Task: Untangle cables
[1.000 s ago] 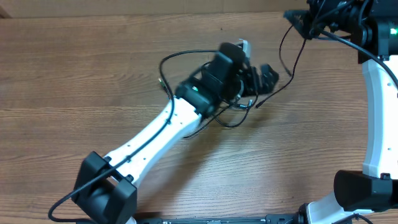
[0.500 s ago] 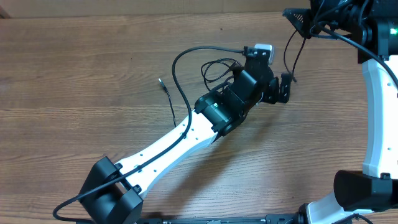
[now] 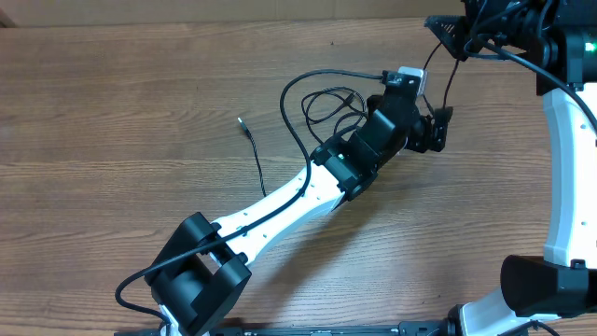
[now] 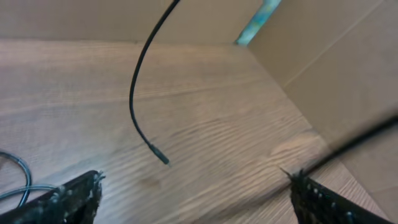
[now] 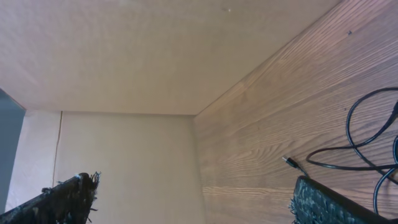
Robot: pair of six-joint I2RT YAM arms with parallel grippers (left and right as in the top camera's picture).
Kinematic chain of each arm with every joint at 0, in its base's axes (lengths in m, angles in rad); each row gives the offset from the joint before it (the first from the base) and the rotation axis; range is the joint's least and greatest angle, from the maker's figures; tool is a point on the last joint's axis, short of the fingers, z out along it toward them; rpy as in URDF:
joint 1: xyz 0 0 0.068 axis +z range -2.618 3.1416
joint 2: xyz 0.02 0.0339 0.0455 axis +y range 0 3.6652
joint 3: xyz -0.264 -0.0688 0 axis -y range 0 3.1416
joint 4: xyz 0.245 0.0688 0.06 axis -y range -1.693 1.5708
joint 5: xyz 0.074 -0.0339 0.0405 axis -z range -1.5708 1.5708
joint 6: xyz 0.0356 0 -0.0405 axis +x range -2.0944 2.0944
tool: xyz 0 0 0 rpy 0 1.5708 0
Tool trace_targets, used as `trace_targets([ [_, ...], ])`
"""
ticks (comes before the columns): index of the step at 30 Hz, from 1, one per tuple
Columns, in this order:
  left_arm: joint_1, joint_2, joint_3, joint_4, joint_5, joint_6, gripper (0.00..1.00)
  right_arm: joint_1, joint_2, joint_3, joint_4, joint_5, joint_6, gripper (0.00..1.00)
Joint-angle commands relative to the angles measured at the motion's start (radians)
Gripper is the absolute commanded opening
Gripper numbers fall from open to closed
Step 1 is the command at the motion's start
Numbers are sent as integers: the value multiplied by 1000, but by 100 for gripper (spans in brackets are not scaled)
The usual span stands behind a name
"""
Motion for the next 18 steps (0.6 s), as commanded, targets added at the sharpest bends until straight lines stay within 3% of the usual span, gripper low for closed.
trace_targets([
  [1, -16, -6, 10, 21, 57, 99, 89, 8, -6, 15, 4, 24, -10, 100],
  [3, -17, -6, 10, 19, 73, 137, 85, 7, -6, 15, 4, 43, -10, 100],
  [4, -18, -6, 10, 19, 75, 156, 100, 7, -6, 15, 4, 50, -10, 100],
  [7, -19, -6, 10, 21, 75, 175, 97, 11, -6, 15, 0, 49, -10, 100],
  [9, -19, -6, 10, 38, 75, 197, 69, 22, -6, 15, -7, 50, -10, 100],
  [12, -17, -6, 10, 42, 50, 246, 11, 35, -6, 15, -17, 53, -35, 100],
  [13, -17, -6, 10, 32, 26, 266, 4, 35, -6, 15, -22, 66, -45, 100],
  [18, -17, -6, 10, -48, -68, 272, 4, 29, -6, 15, -64, 237, -68, 100],
])
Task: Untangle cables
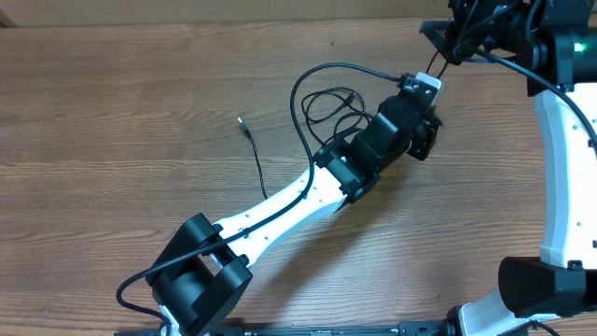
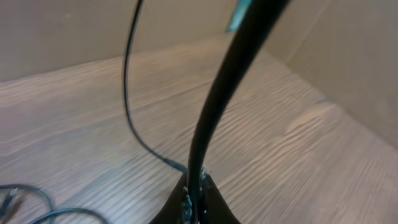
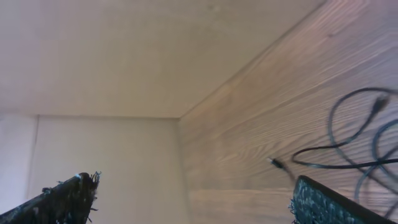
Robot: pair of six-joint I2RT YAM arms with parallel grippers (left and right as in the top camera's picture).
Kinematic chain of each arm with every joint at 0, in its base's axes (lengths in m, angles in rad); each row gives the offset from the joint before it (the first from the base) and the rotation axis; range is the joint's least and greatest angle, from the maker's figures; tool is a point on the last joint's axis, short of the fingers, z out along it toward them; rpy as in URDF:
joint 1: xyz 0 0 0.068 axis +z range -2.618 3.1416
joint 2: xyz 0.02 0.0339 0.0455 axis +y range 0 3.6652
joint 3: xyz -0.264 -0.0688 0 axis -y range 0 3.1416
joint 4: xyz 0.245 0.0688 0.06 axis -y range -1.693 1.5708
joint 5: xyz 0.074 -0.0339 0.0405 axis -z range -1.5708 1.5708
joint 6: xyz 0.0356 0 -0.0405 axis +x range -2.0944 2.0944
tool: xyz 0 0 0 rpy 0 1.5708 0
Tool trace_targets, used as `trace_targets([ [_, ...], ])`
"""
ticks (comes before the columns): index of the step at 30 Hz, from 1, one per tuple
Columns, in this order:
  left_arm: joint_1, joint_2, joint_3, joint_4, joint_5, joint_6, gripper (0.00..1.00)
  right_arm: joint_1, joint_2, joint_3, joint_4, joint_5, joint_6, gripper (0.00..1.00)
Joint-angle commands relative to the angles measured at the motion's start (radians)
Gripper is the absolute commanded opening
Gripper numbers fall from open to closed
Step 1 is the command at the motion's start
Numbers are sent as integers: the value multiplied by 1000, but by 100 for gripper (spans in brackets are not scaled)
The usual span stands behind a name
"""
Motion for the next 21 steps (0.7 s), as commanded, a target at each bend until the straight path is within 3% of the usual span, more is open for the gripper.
trace_targets([
  [1, -5, -6, 10, -44, -79, 43, 4, -10, -6, 15, -16, 177, -49, 100],
  [10, 12, -76, 10, -282, -78, 43, 4, -24, 46, 13, -162, 691, -90, 100],
  [15, 63, -193, 10, -341, 5, 48, 4, -14, 115, 13, -287, 700, -247, 100],
  [21, 188, -341, 10, -294, 87, 38, 4, 13, 190, 13, -552, 695, -338, 100],
])
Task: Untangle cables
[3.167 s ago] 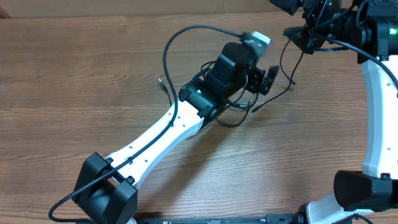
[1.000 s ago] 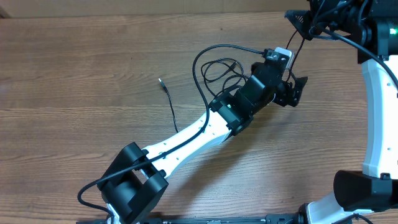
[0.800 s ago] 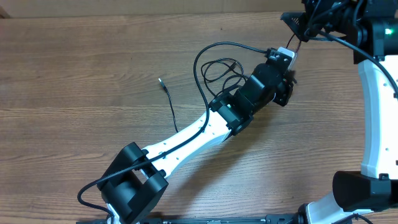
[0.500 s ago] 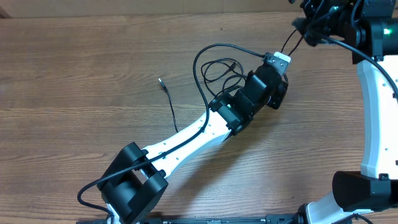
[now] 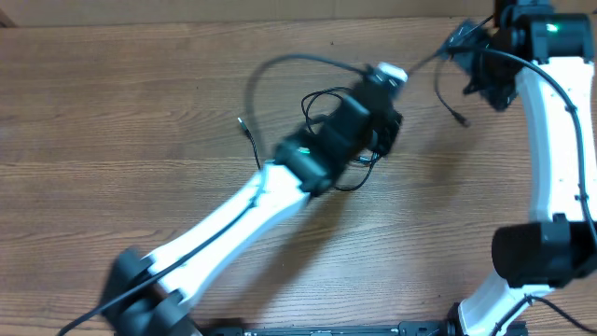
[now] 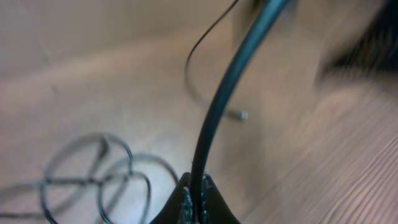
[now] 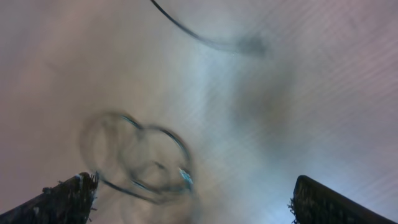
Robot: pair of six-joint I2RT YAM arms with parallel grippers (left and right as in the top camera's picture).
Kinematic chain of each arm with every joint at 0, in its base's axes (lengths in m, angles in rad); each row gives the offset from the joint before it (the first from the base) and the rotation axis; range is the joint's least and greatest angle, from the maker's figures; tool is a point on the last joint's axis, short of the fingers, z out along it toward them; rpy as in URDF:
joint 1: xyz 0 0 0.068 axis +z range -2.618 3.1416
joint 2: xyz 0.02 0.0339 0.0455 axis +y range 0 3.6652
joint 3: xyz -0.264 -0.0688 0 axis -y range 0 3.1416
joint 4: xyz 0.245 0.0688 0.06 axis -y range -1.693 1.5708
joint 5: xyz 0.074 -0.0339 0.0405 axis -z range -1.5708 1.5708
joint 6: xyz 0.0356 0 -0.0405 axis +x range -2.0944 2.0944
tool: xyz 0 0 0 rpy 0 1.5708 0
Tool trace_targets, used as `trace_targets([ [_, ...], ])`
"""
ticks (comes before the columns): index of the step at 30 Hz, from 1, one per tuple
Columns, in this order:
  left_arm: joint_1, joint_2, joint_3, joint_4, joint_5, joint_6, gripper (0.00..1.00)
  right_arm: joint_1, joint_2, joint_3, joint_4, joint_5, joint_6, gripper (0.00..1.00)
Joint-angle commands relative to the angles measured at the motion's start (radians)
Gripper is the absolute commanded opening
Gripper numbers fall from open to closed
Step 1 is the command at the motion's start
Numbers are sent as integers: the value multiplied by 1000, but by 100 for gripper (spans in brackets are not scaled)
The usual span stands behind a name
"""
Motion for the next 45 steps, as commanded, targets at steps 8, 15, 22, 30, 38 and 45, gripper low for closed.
trace_targets([
  [8, 327, -126, 10, 304, 63, 16, 4, 49, 44, -28, -181, -42, -109, 100],
  [15, 682, -122, 24, 357, 73, 29, 4, 106, 44, -119, -169, -49, -109, 100],
  [22, 1089, -151, 251, 32, 86, 108, 4, 175, 44, -244, -82, -58, -108, 100],
  [30, 1302, -166, 394, -115, -161, 163, 4, 200, 45, -283, -28, -100, -108, 100],
  [38, 1349, -69, 389, -190, 18, 155, 4, 201, 45, -283, -13, -149, -105, 100],
  [45, 1345, 111, 389, -182, 140, 155, 4, 201, 45, -283, -14, -161, -105, 100],
])
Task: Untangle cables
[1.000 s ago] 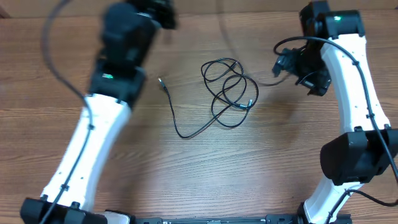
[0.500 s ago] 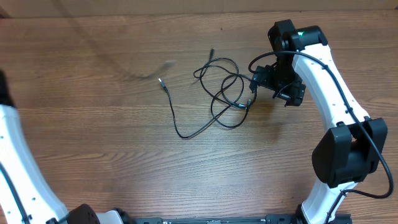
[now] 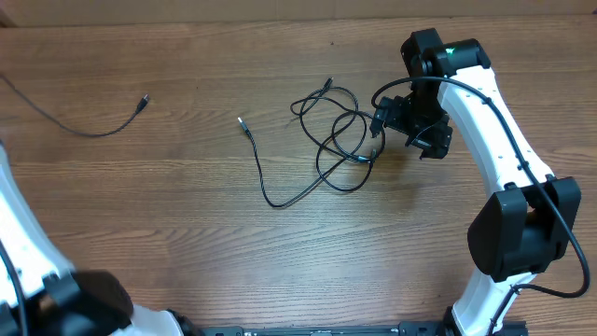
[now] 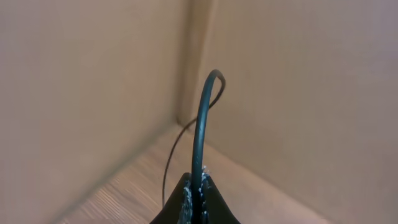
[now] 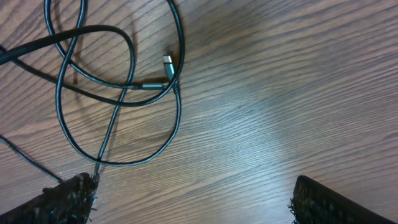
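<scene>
One black cable [image 3: 89,131] lies apart at the far left, its plug [image 3: 144,98] resting on the table. In the left wrist view my left gripper [image 4: 198,186] is shut on that cable [image 4: 200,124], which arcs up from the jaws. The gripper itself is out of the overhead view. The other black cable [image 3: 338,131] lies in loose overlapping loops mid-table, one tail ending in a plug [image 3: 241,120]. My right gripper [image 3: 410,129] hovers just right of the loops, open [image 5: 202,199] and holding nothing. The loops [image 5: 112,81] and a plug [image 5: 166,62] show beyond its fingers.
The wooden table [image 3: 187,252] carries only the cables. Cardboard walls [image 4: 93,74] close in around the left gripper's corner. My left arm's white link [image 3: 19,243] runs along the left edge, and the right arm [image 3: 504,140] arches over the right side.
My left gripper was over the loops, shut on a cable. It is now beyond the far left edge, and that cable lies clear of the pile. My right gripper came down beside the loops, still open.
My left gripper stood open by a cable hanging at the pile's right, with the right gripper high at the back right. Then it was shut on that cable, then left of there over the pile. Now the cable is drawn out to the far left, separate from the loops.
</scene>
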Robot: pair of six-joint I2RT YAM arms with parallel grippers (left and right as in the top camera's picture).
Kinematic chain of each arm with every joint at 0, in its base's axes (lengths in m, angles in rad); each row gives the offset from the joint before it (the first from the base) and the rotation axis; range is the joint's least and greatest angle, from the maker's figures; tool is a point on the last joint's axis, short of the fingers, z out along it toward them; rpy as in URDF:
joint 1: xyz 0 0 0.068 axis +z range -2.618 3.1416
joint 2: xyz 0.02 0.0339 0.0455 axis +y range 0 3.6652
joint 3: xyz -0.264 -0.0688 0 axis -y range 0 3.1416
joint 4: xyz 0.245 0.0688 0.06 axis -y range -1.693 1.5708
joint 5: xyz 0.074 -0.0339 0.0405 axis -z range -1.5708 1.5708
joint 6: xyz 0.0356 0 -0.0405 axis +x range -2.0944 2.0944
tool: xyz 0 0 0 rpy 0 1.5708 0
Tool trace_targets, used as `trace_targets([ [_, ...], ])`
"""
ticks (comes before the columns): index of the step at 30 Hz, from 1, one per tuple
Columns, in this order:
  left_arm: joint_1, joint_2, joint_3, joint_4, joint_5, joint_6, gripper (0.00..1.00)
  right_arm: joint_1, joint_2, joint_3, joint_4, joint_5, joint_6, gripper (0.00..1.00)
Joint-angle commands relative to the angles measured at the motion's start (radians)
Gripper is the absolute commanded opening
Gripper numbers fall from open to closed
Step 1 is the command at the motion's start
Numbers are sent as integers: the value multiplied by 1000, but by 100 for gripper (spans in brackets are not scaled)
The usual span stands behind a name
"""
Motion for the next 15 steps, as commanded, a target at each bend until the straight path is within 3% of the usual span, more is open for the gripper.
trace_targets([
  [1, -7, 101, 8, 0, 68, 35, 4, 5, -7, -3, 4, -12, 0, 100],
  [15, -35, 425, 8, -63, 47, 34, 5, 5, -7, -3, 30, -12, 61, 100],
])
